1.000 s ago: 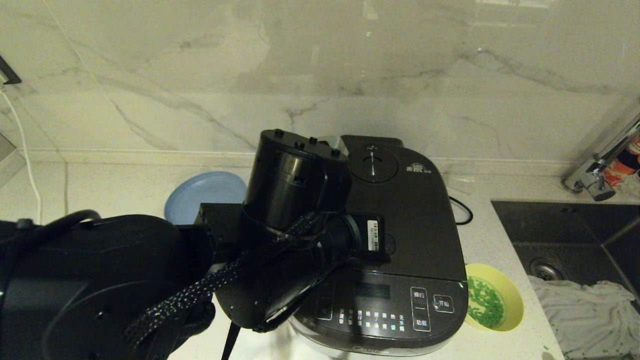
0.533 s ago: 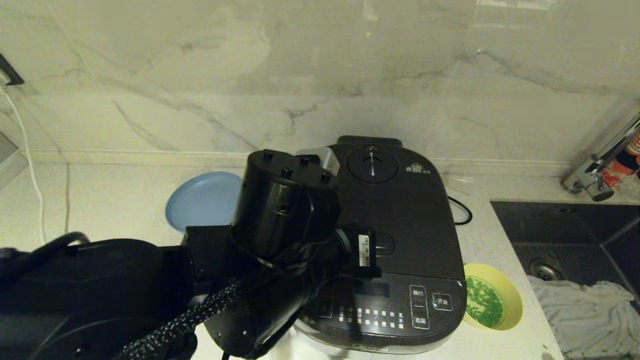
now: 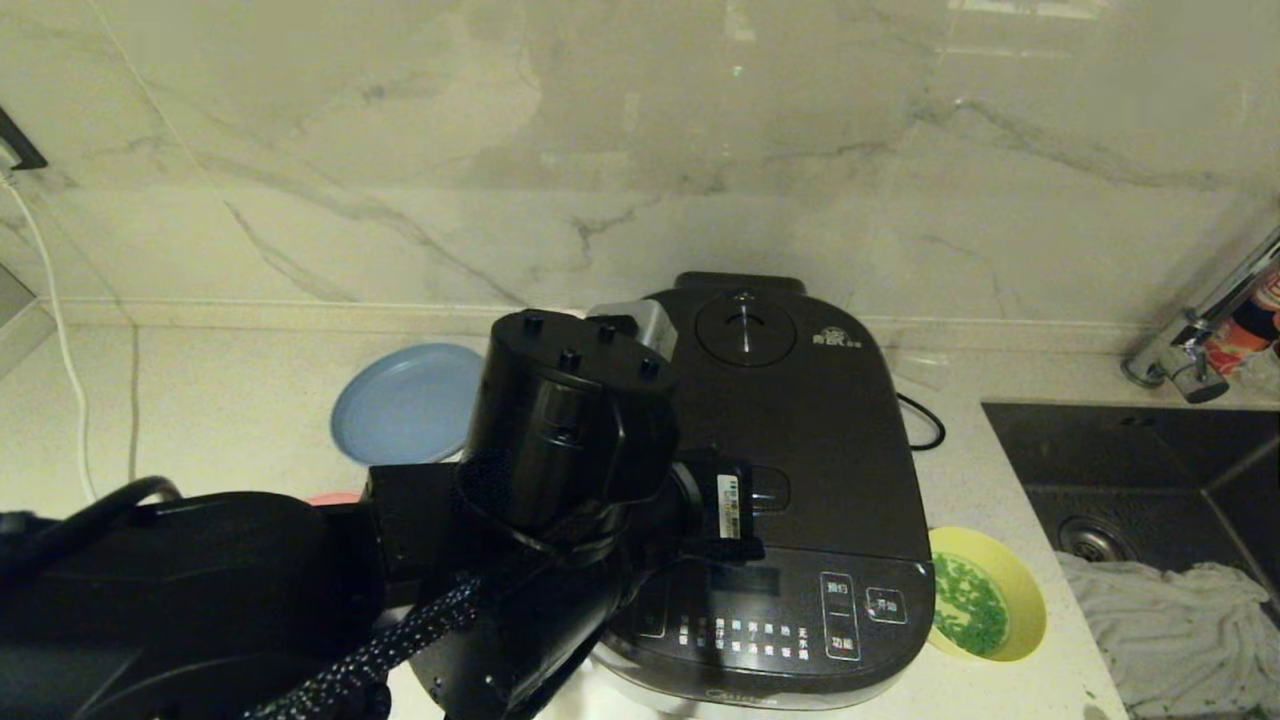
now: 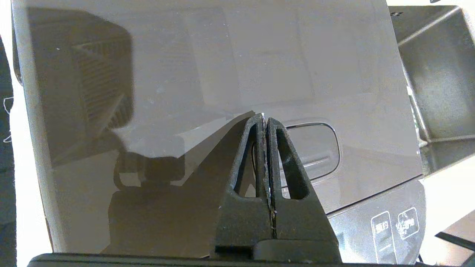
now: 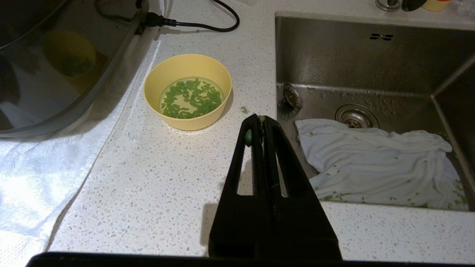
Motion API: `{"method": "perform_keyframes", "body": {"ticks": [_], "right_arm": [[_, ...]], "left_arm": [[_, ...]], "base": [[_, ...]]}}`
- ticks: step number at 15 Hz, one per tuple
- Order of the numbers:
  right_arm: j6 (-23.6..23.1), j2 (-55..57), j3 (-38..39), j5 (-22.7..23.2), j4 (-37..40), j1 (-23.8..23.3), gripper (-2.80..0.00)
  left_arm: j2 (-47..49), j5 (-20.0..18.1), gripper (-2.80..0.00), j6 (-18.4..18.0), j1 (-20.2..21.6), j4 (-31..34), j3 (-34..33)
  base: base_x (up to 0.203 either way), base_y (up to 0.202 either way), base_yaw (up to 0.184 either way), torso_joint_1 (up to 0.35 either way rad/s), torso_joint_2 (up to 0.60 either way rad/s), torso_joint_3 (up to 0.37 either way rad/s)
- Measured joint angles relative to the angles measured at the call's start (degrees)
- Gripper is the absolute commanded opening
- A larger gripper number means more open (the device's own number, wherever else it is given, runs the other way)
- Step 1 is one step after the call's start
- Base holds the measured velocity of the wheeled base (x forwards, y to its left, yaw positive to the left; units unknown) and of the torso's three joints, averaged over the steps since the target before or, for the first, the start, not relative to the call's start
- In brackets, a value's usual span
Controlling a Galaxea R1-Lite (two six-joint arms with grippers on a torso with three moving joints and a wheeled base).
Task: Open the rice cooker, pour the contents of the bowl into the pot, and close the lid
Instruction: Open the rice cooker
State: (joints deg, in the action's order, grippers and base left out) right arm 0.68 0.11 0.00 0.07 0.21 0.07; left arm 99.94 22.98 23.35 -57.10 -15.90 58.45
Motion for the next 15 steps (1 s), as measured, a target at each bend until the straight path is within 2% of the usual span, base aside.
{"method": "perform_keyframes", "body": {"ticks": [7, 15], "right_arm": [[0.0, 0.0, 0.0, 0.0, 0.0, 0.0, -2.80], [0.0, 0.0, 0.0, 0.0, 0.0, 0.0, -2.80]], "left_arm": [[-2.8, 0.0, -2.80, 0.2, -0.2, -2.3, 0.9], [-3.7, -0.2, -2.80, 0.5, -0.5, -1.6, -0.3]], "base": [[0.000, 0.000, 0.000, 0.000, 0.00, 0.000], [0.000, 0.000, 0.000, 0.000, 0.00, 0.000]]}}
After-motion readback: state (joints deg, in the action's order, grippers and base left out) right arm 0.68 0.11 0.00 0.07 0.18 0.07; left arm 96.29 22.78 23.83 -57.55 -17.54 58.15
